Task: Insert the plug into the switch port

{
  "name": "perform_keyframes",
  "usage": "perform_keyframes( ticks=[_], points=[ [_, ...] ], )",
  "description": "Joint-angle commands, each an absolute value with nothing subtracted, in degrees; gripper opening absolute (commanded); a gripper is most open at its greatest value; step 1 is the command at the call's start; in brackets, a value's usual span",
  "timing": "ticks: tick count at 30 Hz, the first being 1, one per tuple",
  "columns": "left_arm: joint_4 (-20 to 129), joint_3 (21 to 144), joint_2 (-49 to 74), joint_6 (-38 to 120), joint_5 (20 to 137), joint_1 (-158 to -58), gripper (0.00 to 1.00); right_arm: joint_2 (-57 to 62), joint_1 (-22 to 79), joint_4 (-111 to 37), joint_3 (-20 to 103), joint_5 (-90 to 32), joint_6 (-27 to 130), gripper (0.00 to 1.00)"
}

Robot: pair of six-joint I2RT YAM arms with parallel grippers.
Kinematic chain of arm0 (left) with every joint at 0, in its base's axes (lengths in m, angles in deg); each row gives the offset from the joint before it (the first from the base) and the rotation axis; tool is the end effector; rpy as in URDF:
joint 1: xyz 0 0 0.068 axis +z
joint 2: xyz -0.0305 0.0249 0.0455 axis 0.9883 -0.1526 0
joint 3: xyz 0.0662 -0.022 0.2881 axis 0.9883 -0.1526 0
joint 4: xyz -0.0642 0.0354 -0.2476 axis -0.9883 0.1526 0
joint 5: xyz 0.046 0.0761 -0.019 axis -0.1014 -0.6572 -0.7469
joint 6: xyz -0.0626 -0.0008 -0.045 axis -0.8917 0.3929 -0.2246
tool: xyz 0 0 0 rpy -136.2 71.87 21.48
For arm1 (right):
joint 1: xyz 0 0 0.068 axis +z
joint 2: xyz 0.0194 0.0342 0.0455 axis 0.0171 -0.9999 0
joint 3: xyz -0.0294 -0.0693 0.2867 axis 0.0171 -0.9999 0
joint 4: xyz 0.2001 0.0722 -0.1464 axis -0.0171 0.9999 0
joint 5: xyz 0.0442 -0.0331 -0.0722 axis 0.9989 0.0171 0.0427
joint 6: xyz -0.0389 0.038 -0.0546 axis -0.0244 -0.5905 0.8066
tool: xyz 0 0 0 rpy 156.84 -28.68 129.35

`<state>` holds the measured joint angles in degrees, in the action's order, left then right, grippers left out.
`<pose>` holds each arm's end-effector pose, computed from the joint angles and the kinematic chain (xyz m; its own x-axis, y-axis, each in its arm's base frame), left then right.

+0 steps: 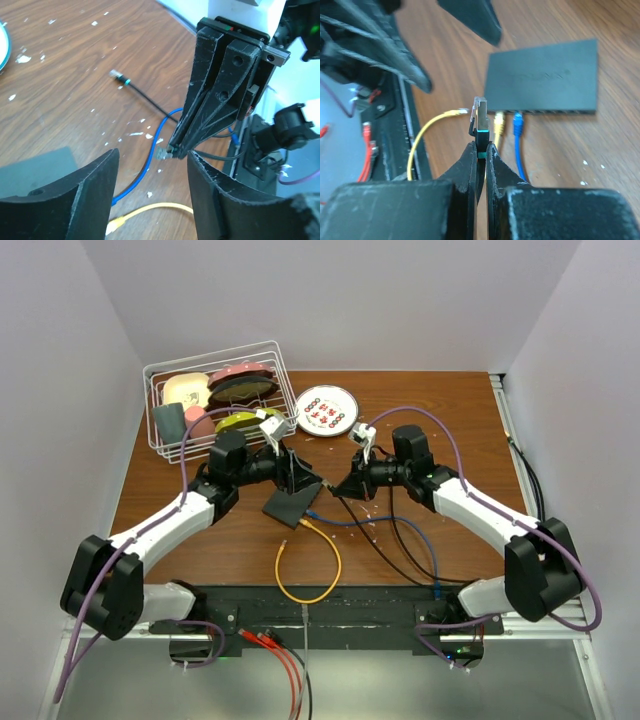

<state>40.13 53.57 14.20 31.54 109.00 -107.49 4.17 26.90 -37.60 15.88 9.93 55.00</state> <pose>0.2493 -0.1687 0.2892 -0.5244 -0.0557 -0.8496 0.7508 0.4404 -0.4923 0.2532 0.1874 0.2691 -0.4923 -0.2136 -0.8438 -0.8484 0.3344 0.4103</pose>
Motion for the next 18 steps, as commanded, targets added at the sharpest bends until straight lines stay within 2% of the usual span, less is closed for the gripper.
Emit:
perform_keyframes(
  ticks=[1,13,17,18],
  points=[
    [31.6,51.9,13.7,28.7,115.4,-107.2,0.60,6.2,27.2,-40.3,16.0,15.5,53.9,0.00],
    [28.4,53.0,9.5,28.6,118.7,-110.1,0.55,7.4,27.6,-40.1,16.9,16.2,52.9,0.00],
    [28.5,53.7,7.5,28.8,118.5,-111.0,0.44,8.2,27.7,-40.0,16.9,15.9,52.8,0.00],
    [28.3,53.7,7.5,28.8,118.5,-111.1,0.36,8.3,27.8,-40.1,16.9,15.9,52.7,0.00]
  ],
)
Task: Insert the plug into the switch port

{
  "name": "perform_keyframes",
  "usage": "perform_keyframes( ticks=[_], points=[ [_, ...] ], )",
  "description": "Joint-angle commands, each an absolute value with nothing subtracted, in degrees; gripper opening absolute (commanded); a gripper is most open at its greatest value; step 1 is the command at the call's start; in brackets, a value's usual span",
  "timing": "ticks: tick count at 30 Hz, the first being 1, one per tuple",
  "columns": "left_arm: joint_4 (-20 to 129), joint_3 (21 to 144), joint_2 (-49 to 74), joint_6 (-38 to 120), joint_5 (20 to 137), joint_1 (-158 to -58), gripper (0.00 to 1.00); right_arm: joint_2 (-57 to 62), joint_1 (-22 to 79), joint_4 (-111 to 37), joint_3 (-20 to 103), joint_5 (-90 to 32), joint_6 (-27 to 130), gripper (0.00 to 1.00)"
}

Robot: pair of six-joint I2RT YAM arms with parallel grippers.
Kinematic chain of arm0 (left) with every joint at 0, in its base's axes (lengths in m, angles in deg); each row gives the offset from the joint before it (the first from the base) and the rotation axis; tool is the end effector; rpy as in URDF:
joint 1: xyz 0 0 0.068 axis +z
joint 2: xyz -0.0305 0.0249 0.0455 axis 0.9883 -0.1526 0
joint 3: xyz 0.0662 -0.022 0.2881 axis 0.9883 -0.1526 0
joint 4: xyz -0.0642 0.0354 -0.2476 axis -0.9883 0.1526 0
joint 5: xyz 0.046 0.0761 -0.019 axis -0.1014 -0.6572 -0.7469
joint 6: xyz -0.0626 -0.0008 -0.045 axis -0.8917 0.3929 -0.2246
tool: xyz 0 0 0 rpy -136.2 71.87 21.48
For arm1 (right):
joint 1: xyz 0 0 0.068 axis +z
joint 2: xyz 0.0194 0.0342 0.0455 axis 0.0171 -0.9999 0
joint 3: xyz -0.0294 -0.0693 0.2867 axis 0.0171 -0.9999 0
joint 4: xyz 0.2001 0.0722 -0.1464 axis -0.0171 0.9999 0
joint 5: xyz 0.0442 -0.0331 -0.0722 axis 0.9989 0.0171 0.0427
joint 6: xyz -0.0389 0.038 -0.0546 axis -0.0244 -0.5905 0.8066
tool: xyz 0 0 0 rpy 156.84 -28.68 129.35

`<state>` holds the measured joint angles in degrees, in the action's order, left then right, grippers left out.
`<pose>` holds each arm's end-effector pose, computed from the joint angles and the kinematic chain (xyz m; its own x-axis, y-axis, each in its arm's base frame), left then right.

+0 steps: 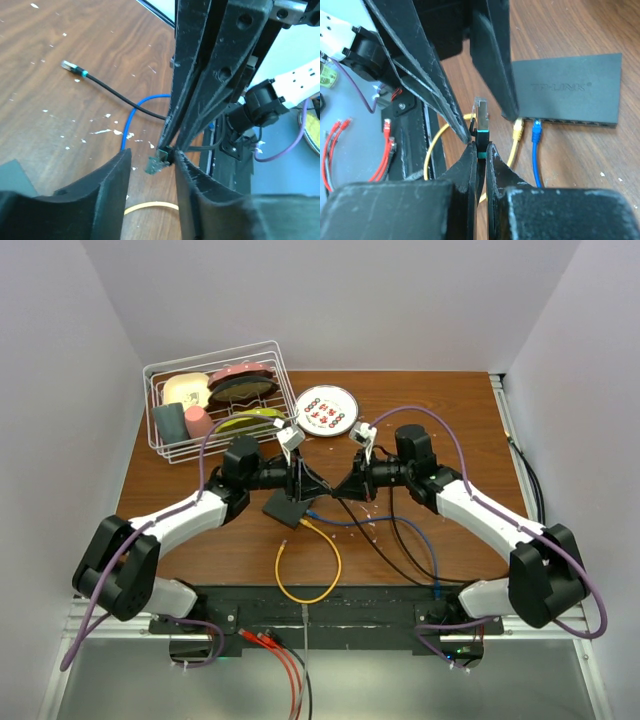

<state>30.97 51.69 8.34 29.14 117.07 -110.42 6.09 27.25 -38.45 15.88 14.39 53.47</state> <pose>0.2472 -0.1928 0.2690 -0.5570 -0.0027 -0.8305 0.7988 0.2721 -0.5366 0.2435 0.1881 0.2821 -0.4786 -0.1947 -0.8562 -0.8679 0.2525 0.4277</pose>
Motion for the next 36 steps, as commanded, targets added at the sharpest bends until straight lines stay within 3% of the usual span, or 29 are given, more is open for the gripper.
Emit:
perform_keyframes(
  ticks=[1,3,5,8,9,10,12,15,17,18,21,27,28,29,31,34,36],
  points=[
    [27.9,53.7,7.4,28.5,118.4,-111.1,0.28,8.3,27.8,-40.1,16.9,15.7,52.8,0.00],
    [26.0,53.0,8.1,27.1,117.5,-111.1,0.10,8.1,28.1,-39.5,17.1,15.3,53.1,0.00],
    [22.6,52.3,9.2,25.8,117.6,-111.2,0.04,7.9,28.5,-38.6,17.4,14.9,53.8,0.00],
    [21.0,51.4,10.6,24.8,117.2,-111.2,0.14,7.5,28.8,-37.9,17.6,14.8,54.2,0.00],
    [21.1,51.4,10.9,24.9,116.9,-111.2,0.28,7.5,28.9,-37.9,17.7,14.8,54.1,0.00],
    [21.3,51.4,10.8,25.0,116.9,-111.2,0.31,7.6,28.9,-37.9,17.8,14.7,54.1,0.00],
    [21.2,51.5,10.7,25.0,117.2,-111.2,0.38,7.8,29.1,-37.9,18.2,14.7,54.3,0.00],
    [20.5,51.5,10.1,24.3,117.7,-111.2,0.37,7.8,29.2,-37.8,18.8,14.8,54.5,0.00],
    [19.9,51.6,9.7,24.2,118.6,-111.2,0.30,7.8,29.2,-37.8,19.0,14.5,54.5,0.00],
    [20.0,51.7,9.6,24.2,118.5,-111.2,0.17,7.8,29.2,-37.8,19.1,14.4,54.5,0.00],
    [20.1,51.7,9.7,24.4,119.2,-111.3,0.00,8.2,29.3,-37.8,19.2,14.2,53.9,0.00],
    [20.9,51.7,10.9,24.7,118.7,-111.2,0.00,9.9,29.3,-37.8,19.9,12.1,52.5,0.00],
    [21.1,51.7,11.0,24.7,118.6,-111.2,0.03,10.1,29.3,-37.8,20.1,11.8,52.4,0.00],
    [21.6,51.7,11.2,25.1,118.1,-111.2,0.27,10.3,29.3,-37.8,20.3,11.5,52.4,0.00],
    [22.7,51.7,11.4,25.7,117.5,-111.3,0.43,10.8,29.3,-37.8,20.4,11.4,52.3,0.00],
    [22.9,51.7,11.4,25.8,117.4,-111.3,0.44,11.3,29.3,-37.8,20.5,11.4,52.0,0.00],
    [22.5,51.6,11.3,25.5,117.6,-111.3,0.32,11.5,29.3,-37.8,20.6,11.5,52.0,0.00]
  ],
)
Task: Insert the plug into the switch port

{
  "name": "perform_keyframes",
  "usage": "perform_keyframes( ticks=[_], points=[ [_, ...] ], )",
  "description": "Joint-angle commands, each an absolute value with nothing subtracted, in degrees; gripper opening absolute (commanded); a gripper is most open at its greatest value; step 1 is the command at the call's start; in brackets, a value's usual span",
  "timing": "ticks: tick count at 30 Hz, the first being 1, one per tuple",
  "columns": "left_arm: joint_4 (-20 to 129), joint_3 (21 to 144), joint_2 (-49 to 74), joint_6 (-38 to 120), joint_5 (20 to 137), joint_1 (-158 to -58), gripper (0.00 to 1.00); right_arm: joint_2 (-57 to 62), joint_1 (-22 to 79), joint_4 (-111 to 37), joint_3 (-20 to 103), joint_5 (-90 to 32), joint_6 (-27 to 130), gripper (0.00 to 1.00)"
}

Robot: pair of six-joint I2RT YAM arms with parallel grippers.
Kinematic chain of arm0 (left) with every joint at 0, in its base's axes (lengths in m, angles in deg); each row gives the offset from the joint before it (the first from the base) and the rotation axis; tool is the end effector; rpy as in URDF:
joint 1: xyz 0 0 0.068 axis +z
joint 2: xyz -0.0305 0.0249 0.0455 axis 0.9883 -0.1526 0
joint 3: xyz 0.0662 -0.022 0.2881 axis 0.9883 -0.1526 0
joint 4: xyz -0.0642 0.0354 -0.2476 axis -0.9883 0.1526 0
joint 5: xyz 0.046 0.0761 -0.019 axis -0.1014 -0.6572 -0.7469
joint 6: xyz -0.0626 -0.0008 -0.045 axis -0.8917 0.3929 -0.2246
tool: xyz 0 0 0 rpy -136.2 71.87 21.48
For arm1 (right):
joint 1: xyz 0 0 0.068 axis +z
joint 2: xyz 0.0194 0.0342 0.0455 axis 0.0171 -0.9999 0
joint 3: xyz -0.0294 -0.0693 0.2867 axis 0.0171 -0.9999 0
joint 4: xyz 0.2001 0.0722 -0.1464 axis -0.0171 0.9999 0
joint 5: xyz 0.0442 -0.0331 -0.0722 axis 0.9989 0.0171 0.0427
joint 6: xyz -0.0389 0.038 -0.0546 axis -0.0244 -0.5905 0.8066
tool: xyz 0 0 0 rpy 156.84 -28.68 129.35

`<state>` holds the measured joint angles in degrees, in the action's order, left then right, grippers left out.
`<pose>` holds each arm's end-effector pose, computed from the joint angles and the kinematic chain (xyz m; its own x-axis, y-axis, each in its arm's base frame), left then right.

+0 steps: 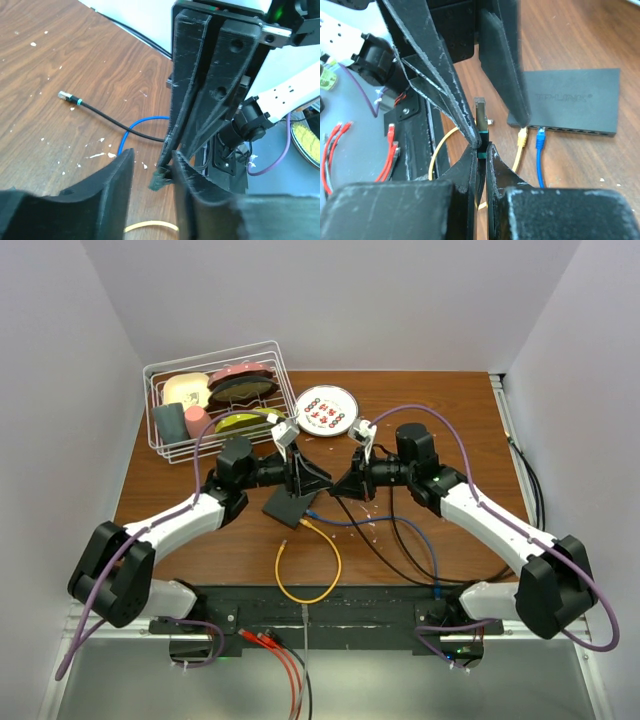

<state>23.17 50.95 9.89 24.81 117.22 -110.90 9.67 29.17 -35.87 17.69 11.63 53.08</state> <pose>0.2422 -0.1931 0.2884 -0.5085 -0.0782 -0.8575 0.8298 0.2212 -0.5123 0.2310 0.1903 0.3048 -0.4404 -0.1835 -0.8788 -0.8839 0.2602 0.3886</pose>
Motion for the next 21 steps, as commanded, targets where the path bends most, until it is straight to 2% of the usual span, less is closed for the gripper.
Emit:
perform_keyframes(
  ticks=[1,2,3,6,7,9,13,14,16,17,19,21],
  points=[
    [21.9,51.5,11.3,25.3,117.7,-111.3,0.24,11.5,29.3,-37.8,20.5,11.5,52.0,0.00],
    [21.5,51.4,11.4,24.6,117.5,-111.3,0.07,11.6,29.3,-37.8,20.5,11.6,52.0,0.00],
    [21.1,51.3,11.5,24.3,117.4,-111.3,0.00,11.5,29.3,-37.8,20.5,11.1,52.2,0.00],
    [18.9,50.7,12.2,22.3,116.4,-111.3,0.00,11.3,29.3,-36.0,20.7,9.9,52.4,0.00],
    [19.0,50.7,12.4,21.9,115.7,-111.3,0.00,11.7,29.4,-35.7,20.8,8.6,52.3,0.05],
    [21.1,51.1,13.2,21.1,112.9,-111.2,0.00,12.5,29.4,-34.8,20.9,5.3,52.0,0.24],
    [27.4,53.3,15.4,20.7,107.1,-111.3,0.00,15.2,29.8,-33.6,21.9,-3.3,51.6,0.24],
    [28.9,54.3,15.8,20.0,103.7,-111.4,0.00,16.1,30.0,-33.5,22.0,-5.3,51.3,0.40],
    [33.7,55.5,17.0,18.6,100.1,-111.4,0.00,17.4,30.5,-33.5,22.0,-9.1,50.6,0.60],
    [35.2,56.4,17.4,16.5,96.6,-111.3,0.00,18.9,31.4,-34.0,21.9,-13.2,50.3,0.77],
    [38.4,56.9,18.3,14.2,93.8,-111.4,0.00,19.8,32.8,-34.9,21.9,-17.1,50.3,0.87],
    [40.6,57.1,19.1,10.4,90.1,-111.3,0.00,19.8,35.2,-34.7,22.5,-22.6,50.8,0.92]
  ],
)
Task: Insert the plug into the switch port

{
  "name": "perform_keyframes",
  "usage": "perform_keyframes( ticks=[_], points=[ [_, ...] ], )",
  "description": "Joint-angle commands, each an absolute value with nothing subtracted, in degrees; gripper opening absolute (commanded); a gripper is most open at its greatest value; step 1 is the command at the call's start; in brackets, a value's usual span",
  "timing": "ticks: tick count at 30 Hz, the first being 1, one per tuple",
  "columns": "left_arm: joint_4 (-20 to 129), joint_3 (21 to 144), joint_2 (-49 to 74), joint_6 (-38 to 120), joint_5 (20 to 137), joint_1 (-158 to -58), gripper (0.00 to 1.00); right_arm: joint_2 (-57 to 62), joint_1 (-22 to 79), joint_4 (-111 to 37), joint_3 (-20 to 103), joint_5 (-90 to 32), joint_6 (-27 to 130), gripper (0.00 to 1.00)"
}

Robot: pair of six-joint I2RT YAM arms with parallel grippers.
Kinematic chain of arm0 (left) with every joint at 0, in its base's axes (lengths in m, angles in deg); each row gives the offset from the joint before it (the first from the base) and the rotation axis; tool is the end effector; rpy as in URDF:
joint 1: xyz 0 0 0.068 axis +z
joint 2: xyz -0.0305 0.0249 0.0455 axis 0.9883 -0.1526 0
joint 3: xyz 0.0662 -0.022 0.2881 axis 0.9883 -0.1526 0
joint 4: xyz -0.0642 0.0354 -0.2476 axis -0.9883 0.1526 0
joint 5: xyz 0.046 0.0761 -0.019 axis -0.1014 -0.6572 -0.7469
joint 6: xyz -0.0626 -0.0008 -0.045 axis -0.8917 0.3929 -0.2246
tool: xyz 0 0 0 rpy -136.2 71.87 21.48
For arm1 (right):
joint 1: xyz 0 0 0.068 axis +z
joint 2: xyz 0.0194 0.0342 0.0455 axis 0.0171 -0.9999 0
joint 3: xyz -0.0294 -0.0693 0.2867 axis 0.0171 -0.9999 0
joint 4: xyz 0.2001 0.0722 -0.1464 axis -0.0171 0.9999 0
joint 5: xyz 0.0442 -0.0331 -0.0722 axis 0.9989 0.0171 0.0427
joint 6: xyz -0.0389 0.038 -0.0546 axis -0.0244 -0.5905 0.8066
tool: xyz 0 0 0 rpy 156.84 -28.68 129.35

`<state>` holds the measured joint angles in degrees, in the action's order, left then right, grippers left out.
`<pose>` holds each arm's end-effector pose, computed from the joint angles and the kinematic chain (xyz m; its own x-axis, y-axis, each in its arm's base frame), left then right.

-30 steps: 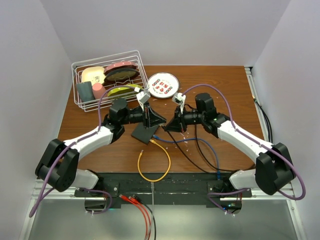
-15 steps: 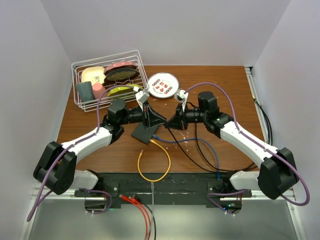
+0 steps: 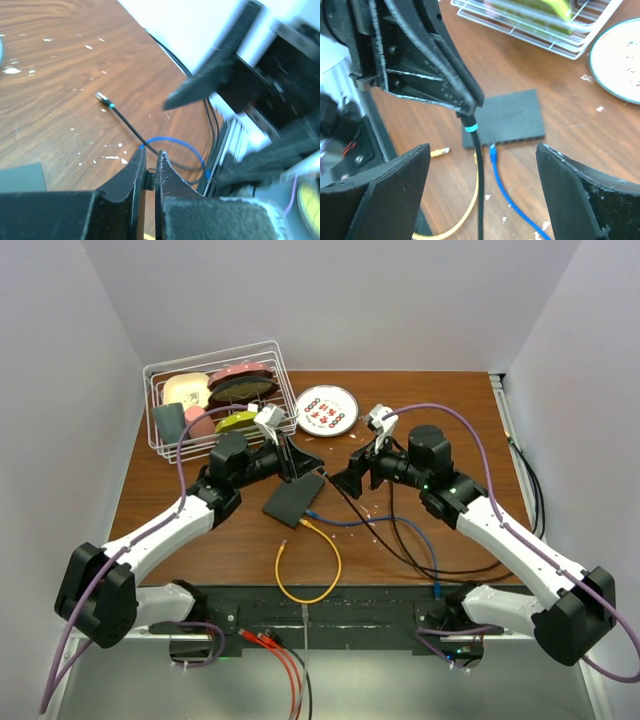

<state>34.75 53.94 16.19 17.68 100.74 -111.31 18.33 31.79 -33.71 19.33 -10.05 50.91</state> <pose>0.2427 -0.1789 0.3121 -0.5764 -0.2382 -0.7817 0.6563 0.4351 -0.6165 0.2175 0.1743 0.3461 -0.3424 -0.0808 -0.9361 -0.8035 0.5415 0.2472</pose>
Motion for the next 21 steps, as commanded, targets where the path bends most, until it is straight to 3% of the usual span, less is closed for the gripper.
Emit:
perform_keyframes(
  ticks=[1,6,10,15,18,21],
  points=[
    [41.8,57.3,19.3,9.2,88.7,-111.4,0.00,19.4,36.1,-34.0,23.8,-24.6,51.6,0.92],
    [45.1,56.6,21.8,3.0,82.5,-111.5,0.00,17.6,41.9,-33.1,25.5,-35.5,52.8,0.88],
    [46.0,56.3,22.4,1.3,81.3,-111.5,0.00,15.6,45.7,-33.7,26.0,-38.8,53.8,0.79],
    [45.2,56.3,22.1,0.9,82.5,-111.5,0.00,12.3,48.1,-34.4,26.3,-40.2,56.0,0.78],
    [44.4,56.4,21.8,0.9,83.4,-111.5,0.00,11.0,48.4,-35.6,26.5,-40.0,56.8,0.65],
    [44.0,56.4,21.4,1.1,84.1,-111.5,0.00,9.8,48.5,-36.0,26.8,-40.5,56.8,0.63]
  ],
)
